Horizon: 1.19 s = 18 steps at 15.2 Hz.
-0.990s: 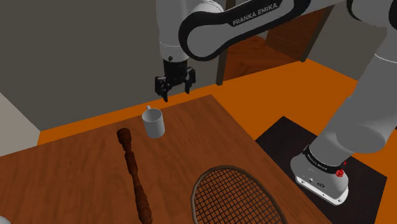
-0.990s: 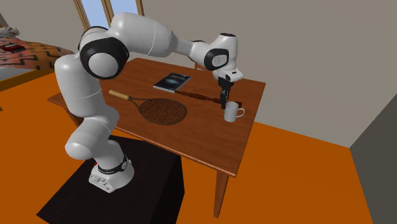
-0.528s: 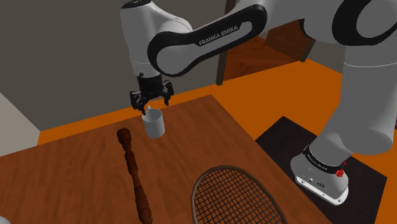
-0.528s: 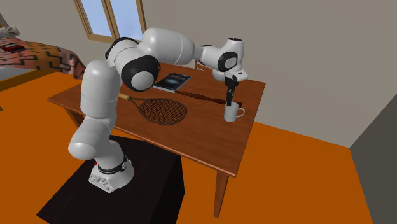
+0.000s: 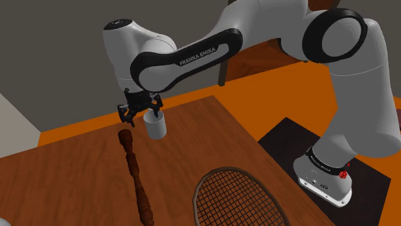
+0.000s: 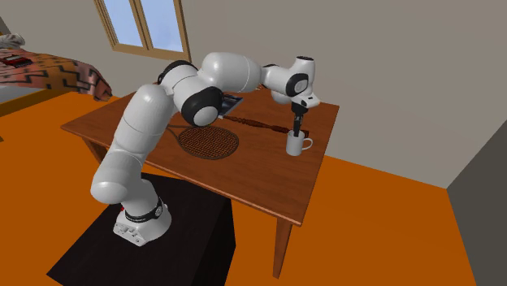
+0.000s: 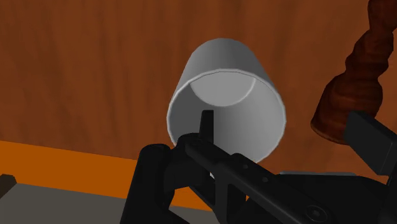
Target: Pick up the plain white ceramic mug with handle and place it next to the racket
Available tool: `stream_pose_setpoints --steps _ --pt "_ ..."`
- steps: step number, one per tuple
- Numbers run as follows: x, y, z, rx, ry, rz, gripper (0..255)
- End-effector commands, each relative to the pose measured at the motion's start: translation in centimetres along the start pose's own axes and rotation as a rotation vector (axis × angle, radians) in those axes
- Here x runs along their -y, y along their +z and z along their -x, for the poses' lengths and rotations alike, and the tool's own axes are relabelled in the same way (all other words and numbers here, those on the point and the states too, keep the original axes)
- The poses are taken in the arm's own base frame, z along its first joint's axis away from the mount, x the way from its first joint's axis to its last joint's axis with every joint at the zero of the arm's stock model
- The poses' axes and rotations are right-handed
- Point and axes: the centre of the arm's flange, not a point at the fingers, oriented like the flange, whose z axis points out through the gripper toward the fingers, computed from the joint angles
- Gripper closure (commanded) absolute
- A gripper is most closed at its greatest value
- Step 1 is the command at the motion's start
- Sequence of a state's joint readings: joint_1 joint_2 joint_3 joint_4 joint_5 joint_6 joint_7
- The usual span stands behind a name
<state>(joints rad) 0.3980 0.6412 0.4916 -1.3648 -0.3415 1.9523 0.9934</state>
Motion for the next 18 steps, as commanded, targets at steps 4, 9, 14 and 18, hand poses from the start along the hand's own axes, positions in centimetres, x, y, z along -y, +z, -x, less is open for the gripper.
stream_pose_setpoints --steps 4,9,14,18 --pt "0.1 2.6 0.1 0.0 0.0 0.0 0" --pt "0.1 2.6 0.1 0.0 0.0 0.0 0" --pt "0.1 2.5 0.1 0.0 0.0 0.0 255" --pt "0.1 2.5 0.1 0.0 0.0 0.0 255"
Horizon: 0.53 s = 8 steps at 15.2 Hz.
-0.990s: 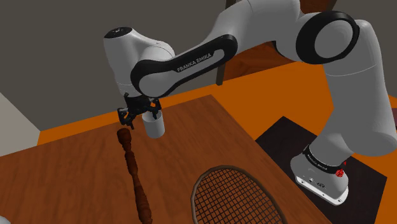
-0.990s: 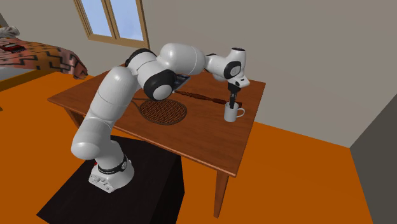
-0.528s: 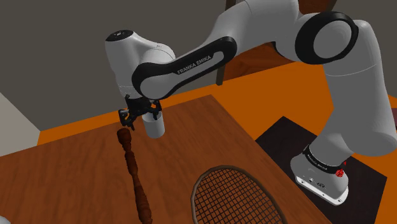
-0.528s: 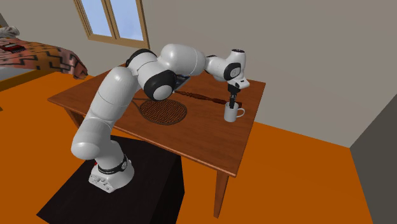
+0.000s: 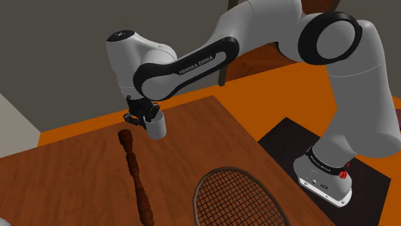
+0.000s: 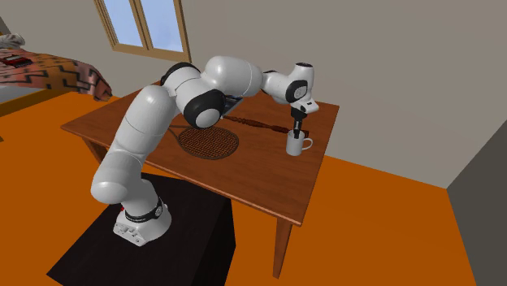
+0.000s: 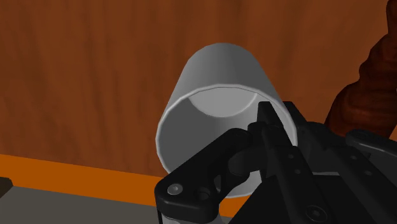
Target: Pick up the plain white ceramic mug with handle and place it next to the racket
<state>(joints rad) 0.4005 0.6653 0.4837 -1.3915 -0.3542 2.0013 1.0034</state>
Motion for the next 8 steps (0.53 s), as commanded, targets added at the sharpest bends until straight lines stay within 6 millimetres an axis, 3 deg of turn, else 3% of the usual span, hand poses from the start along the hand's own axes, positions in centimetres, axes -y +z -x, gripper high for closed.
stream_pose_setpoints --steps 1,3,8 --pt "0.0 0.0 0.0 0.0 0.0 0.001 255" --pt "0.0 0.0 0.0 0.0 0.0 0.0 255" --pt "0.0 -2.6 -0.1 0.0 0.0 0.0 255"
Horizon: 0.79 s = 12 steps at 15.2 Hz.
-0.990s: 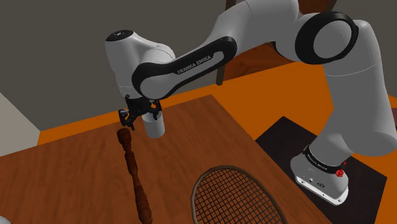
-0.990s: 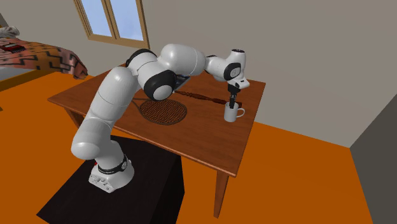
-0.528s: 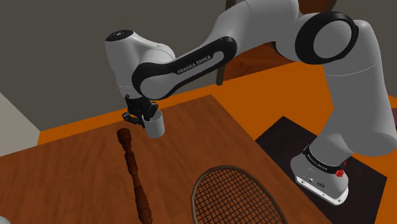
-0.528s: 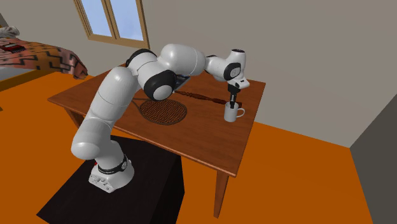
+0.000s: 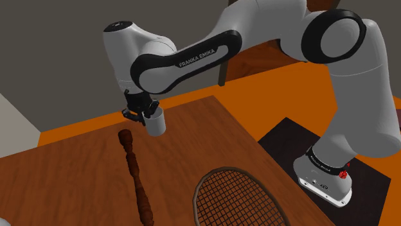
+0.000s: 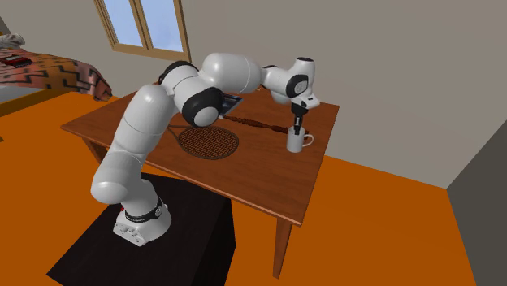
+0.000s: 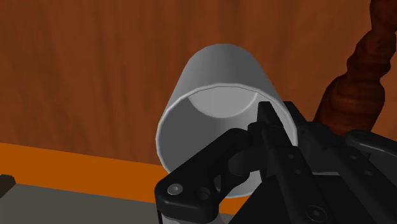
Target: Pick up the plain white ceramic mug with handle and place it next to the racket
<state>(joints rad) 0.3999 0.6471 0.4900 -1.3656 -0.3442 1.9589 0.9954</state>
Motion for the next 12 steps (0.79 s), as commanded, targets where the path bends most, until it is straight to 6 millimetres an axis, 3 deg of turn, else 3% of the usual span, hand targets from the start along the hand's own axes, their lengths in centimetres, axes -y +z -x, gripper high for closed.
stream_pose_setpoints --steps 1,12 --pt "0.0 -1.0 0.0 0.0 0.0 0.0 255" --pt "0.0 -6.8 -0.3 0.0 0.0 0.0 255"
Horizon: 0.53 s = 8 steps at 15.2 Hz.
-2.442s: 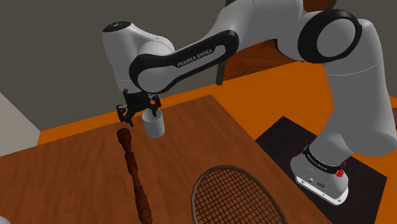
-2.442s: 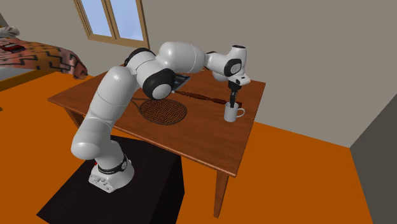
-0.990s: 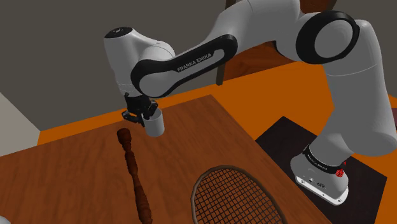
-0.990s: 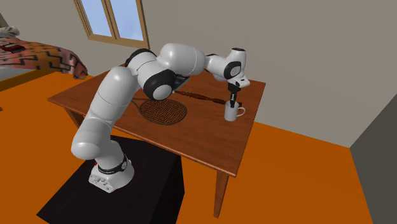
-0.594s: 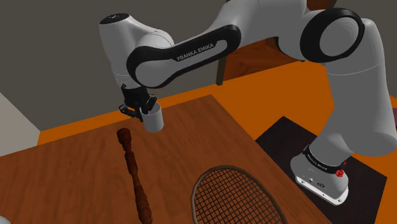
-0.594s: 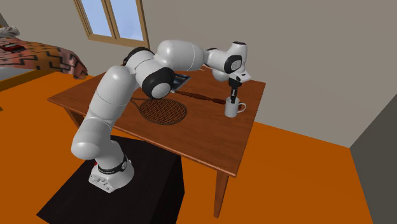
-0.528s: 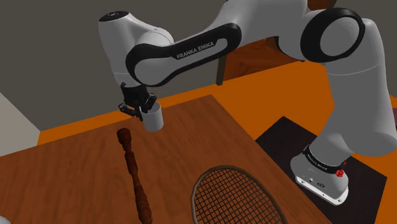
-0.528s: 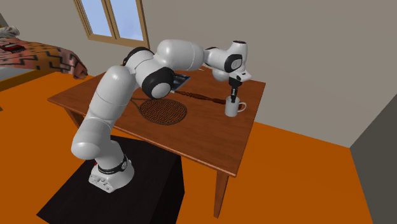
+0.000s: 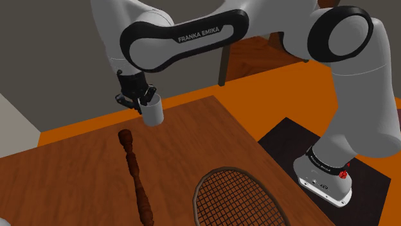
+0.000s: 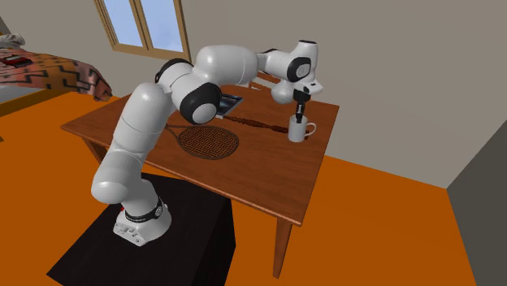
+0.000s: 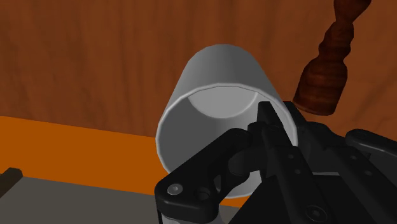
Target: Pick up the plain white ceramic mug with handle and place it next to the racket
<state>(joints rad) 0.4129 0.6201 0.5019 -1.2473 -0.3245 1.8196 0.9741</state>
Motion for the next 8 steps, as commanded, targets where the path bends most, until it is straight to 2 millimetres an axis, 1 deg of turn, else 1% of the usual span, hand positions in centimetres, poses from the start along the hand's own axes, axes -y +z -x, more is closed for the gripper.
stream_pose_setpoints --steps 1,8 --pt "-0.1 -1.1 0.0 0.0 0.0 0.0 255" --pt "-0.1 -4.8 -0.1 0.0 0.0 0.0 255"
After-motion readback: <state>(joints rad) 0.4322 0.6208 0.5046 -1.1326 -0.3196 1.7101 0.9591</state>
